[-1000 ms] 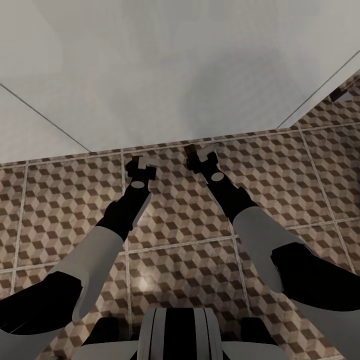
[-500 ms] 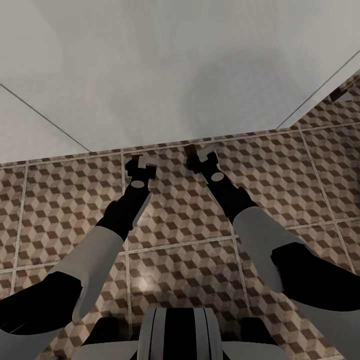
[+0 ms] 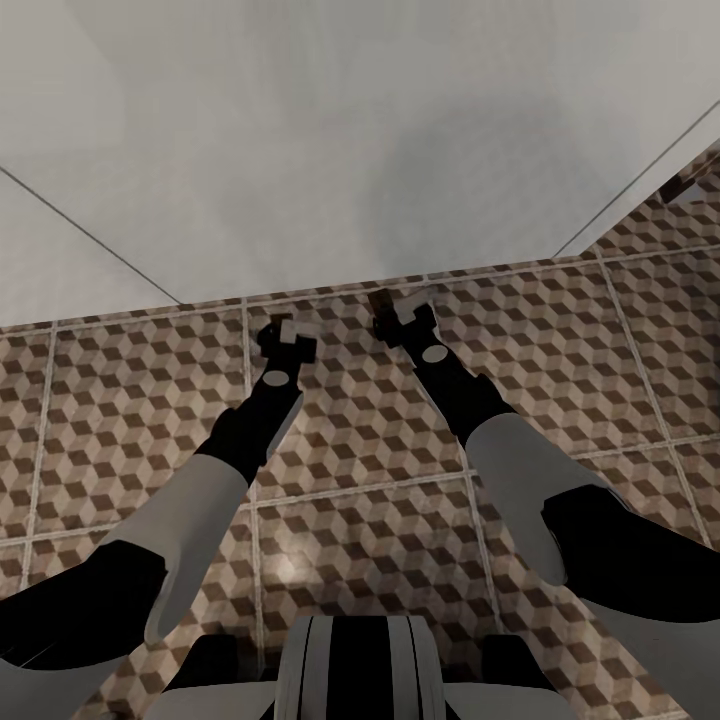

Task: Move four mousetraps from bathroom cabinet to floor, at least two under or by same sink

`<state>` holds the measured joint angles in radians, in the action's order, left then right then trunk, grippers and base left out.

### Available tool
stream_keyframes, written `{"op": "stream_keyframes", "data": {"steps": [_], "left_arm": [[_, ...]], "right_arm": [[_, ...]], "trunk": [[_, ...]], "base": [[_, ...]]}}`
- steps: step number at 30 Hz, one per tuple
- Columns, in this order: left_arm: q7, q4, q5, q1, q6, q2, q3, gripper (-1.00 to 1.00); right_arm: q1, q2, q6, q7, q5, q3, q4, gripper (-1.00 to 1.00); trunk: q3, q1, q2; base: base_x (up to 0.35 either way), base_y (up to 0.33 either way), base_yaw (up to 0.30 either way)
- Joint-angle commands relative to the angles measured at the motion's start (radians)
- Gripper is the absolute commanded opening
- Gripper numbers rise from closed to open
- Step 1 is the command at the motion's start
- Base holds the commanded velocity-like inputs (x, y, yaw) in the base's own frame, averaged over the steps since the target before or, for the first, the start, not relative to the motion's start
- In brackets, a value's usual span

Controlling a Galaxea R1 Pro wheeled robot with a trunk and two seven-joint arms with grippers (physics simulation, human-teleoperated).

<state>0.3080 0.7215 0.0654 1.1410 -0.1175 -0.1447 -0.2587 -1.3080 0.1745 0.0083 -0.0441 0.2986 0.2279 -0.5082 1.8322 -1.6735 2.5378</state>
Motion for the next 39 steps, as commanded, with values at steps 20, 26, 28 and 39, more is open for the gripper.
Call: {"op": "stream_keyframes", "data": {"steps": [20, 26, 28, 39], "left_arm": [[-0.063, -0.001, -0.097, 0.0, 0.018, 0.001, -0.003, -1.0], [-0.089, 0.001, -0.116, 0.0, 0.025, 0.001, -0.003, -1.0], [-0.113, 0.002, -0.118, 0.0, 0.025, 0.002, -0.003, -1.0], [-0.131, -0.001, -0.119, 0.0, 0.027, 0.002, -0.004, -1.0]], "right_arm": [[0.0, 0.0, 0.001, -0.007, 0.011, 0.002, 0.002, -1.0], [0.0, 0.0, 0.001, -0.007, 0.011, 0.002, 0.005, -1.0], [0.0, 0.0, 0.001, -0.007, 0.011, 0.002, 0.006, -1.0], [0.0, 0.0, 0.001, -0.007, 0.011, 0.002, 0.008, -1.0]], "trunk": [[0.0, 0.0, 0.0], [0.0, 0.0, 0.0], [0.0, 0.0, 0.0], [0.0, 0.0, 0.0]], "base": [[0.0, 0.0, 0.0], [0.0, 0.0, 0.0], [0.0, 0.0, 0.0], [0.0, 0.0, 0.0]]}}
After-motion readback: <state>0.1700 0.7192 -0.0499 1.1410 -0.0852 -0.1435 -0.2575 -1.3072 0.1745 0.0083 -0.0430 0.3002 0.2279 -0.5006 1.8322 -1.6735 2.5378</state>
